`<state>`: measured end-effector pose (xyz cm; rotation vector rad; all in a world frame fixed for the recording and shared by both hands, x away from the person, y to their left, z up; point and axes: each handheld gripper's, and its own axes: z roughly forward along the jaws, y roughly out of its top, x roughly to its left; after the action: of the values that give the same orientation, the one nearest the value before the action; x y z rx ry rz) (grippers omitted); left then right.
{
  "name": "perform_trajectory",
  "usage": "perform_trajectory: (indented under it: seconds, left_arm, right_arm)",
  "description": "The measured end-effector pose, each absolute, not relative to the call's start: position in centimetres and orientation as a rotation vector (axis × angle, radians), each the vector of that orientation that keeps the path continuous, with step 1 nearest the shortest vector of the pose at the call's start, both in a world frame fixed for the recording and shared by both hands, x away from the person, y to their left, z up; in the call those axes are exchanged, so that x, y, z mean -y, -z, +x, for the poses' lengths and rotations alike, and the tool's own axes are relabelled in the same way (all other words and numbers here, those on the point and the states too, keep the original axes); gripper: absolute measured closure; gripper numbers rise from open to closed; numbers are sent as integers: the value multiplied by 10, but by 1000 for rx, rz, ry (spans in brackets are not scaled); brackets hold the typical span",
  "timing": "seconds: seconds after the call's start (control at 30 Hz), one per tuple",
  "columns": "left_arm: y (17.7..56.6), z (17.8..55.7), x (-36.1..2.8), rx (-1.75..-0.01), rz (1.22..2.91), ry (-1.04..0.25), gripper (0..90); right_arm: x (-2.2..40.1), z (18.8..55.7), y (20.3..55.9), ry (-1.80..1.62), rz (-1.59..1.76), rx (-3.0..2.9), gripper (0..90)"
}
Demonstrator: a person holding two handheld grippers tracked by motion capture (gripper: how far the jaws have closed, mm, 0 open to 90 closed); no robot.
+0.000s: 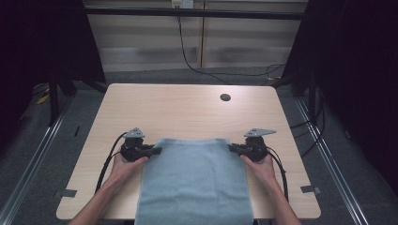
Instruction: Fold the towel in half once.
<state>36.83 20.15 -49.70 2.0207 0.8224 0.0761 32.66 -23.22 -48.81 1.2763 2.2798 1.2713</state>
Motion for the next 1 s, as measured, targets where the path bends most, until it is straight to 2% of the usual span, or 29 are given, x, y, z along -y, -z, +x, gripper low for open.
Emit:
perform_trajectory:
  seconds: [0.23, 0.47, 1.0]
  left_arm:
    - [476, 359, -207, -793, 1947, -87, 778]
    - [452, 367, -209, -804, 1886, -119, 779]
    - [375, 402, -208, -770, 1820, -254, 779]
  right_arm:
    - [236, 324, 469, -1363, 1249, -2224, 862]
    - [237, 324, 448, -1420, 1213, -2192, 862]
    - [247, 365, 368, -1479, 1143, -2044, 865]
